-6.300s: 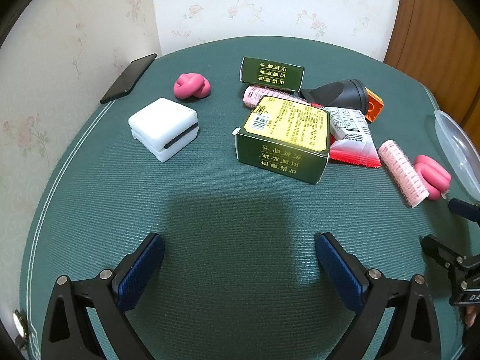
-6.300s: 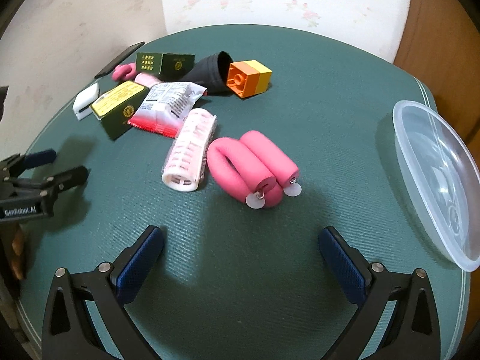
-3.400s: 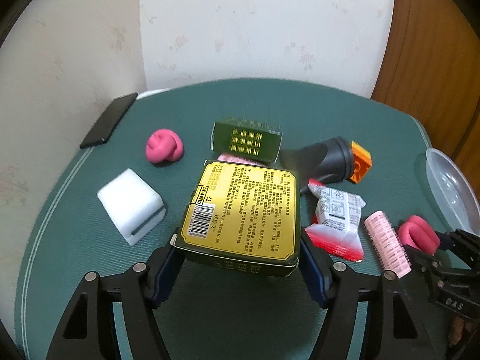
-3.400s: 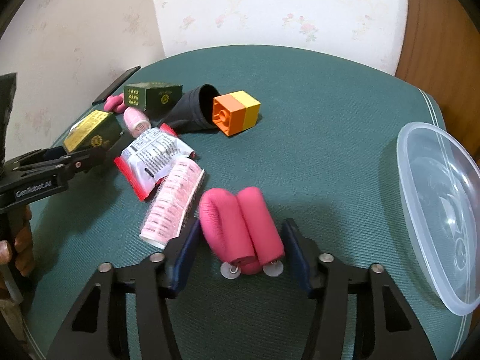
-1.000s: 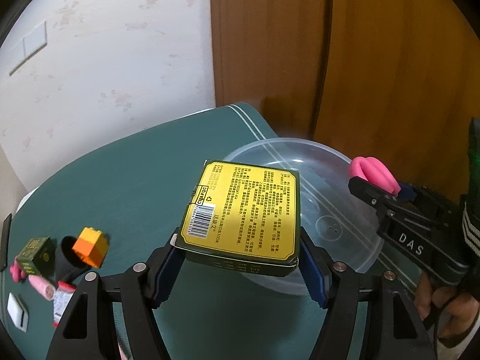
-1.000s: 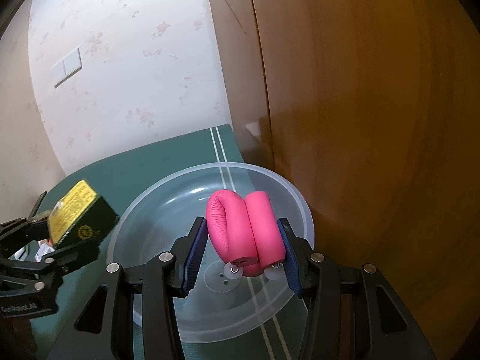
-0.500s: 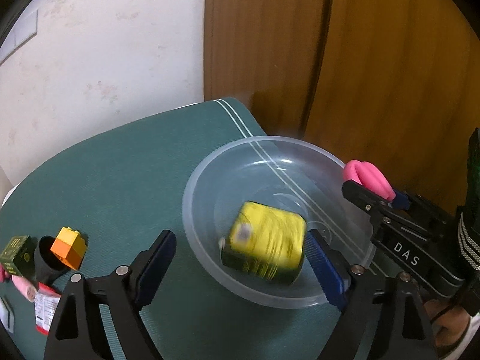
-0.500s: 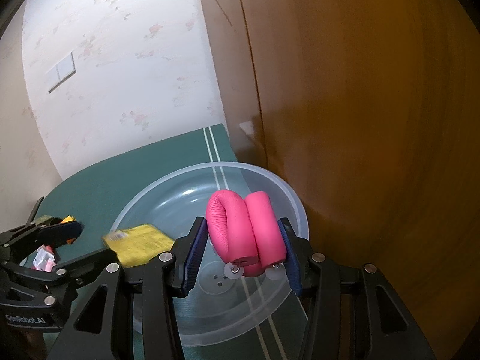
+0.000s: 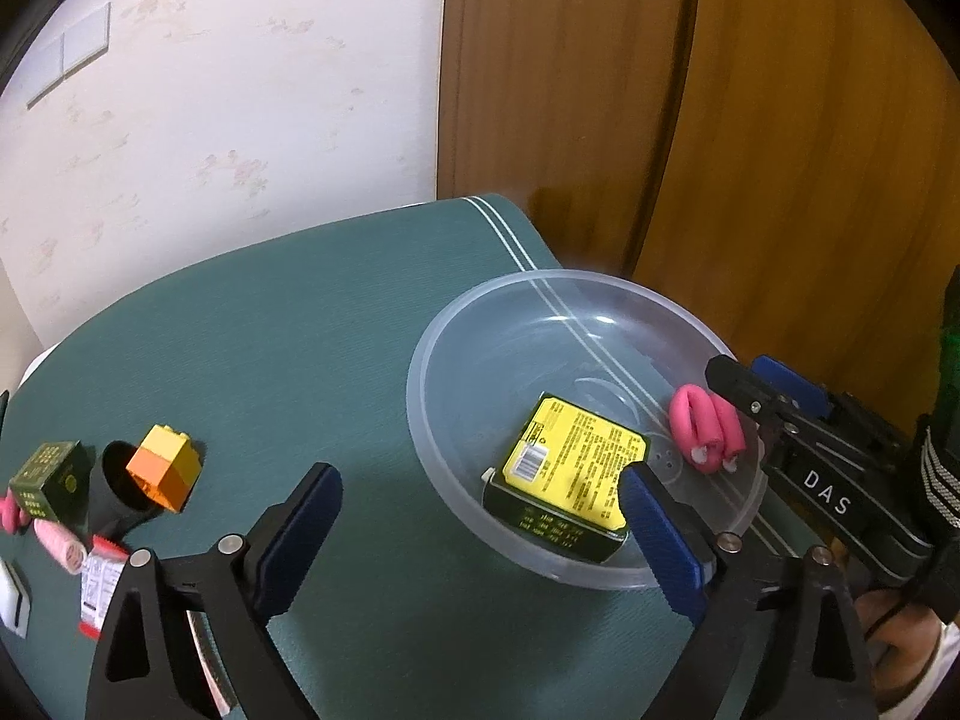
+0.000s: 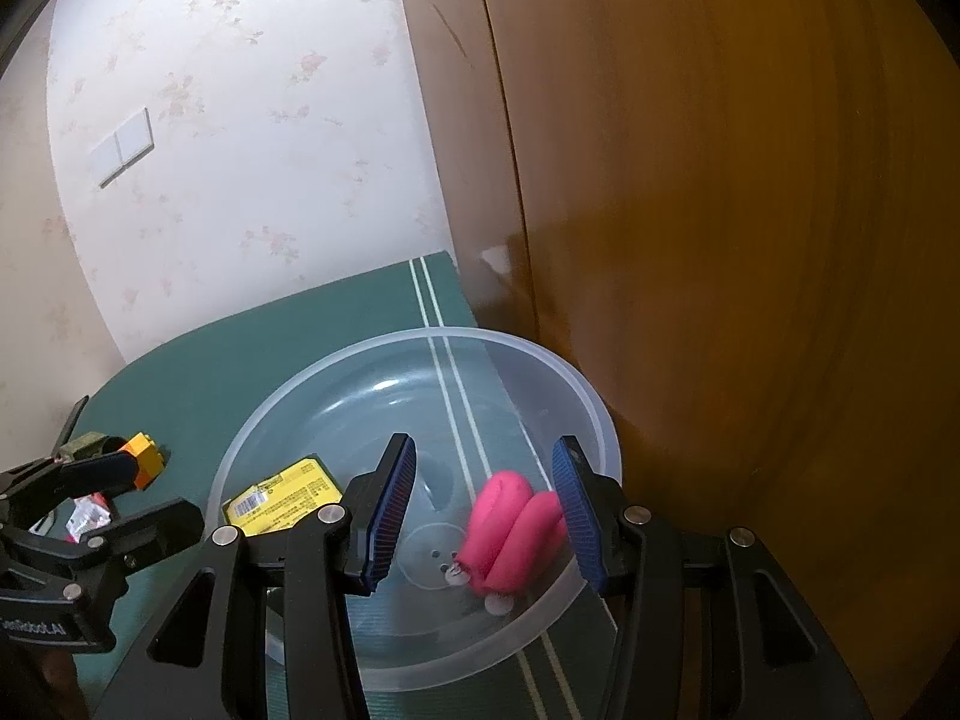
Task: Organize objects
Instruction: 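Withdraw both tools from the bowl back toward the remaining items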
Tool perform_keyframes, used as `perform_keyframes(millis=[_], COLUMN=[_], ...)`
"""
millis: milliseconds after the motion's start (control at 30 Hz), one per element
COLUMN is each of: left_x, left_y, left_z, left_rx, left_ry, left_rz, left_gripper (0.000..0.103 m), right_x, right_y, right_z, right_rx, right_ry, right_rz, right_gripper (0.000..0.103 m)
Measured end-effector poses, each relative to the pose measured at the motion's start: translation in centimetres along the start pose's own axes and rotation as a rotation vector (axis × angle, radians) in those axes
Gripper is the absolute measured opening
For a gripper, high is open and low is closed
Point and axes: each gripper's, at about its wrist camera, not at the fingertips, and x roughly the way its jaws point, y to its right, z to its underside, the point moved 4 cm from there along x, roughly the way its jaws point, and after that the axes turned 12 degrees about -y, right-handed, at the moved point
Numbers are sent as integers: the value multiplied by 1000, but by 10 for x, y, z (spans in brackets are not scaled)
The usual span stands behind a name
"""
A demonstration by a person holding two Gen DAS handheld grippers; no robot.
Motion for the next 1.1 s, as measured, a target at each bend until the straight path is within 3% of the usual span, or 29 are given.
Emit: perform_keyframes(millis=[433, 1100], left_x=[-8, -25], left_y=[-19, -73], left_z=[16, 50], left_rx=[-38, -134], left_ry=[-1, 0], left_rz=[-28, -94], left_gripper=[97, 97], right_x=[2, -4], right_y=[-5, -9], right_z=[6, 8], right_rx=[-17, -12], right_ry=[21, 52], right_rz=[-56, -6], right_gripper=[50, 50])
